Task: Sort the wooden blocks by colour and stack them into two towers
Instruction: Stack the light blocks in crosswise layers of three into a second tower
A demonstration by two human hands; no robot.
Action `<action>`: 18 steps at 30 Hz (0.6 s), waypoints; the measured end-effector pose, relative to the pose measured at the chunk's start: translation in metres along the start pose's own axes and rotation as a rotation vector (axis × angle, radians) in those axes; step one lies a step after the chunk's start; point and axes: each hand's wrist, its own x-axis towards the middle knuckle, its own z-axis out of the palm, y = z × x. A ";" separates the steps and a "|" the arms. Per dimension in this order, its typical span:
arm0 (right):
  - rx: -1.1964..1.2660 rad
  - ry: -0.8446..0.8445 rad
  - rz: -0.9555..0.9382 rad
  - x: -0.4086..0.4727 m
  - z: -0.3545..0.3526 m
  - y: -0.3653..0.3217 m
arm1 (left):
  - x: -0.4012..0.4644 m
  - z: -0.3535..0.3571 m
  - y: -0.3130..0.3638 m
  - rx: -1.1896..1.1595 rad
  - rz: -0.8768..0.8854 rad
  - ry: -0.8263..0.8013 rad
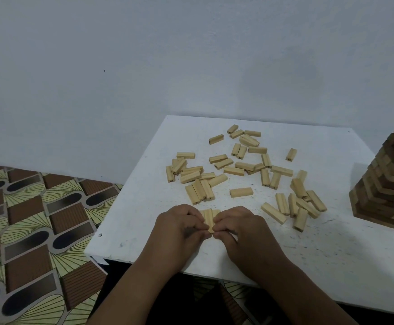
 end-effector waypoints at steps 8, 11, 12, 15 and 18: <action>-0.006 -0.009 0.020 0.001 0.002 0.001 | 0.002 0.002 -0.005 -0.016 0.004 0.006; -0.014 -0.006 0.026 0.002 0.003 0.002 | 0.003 0.002 -0.004 -0.028 0.003 0.010; -0.009 -0.005 0.031 0.001 0.003 0.002 | 0.002 0.002 -0.004 -0.026 0.005 0.012; -0.001 -0.002 0.044 0.002 0.002 0.002 | 0.002 0.001 -0.004 -0.024 0.008 0.015; -0.010 0.001 0.038 0.003 0.002 0.001 | 0.002 0.002 -0.003 -0.024 0.004 0.015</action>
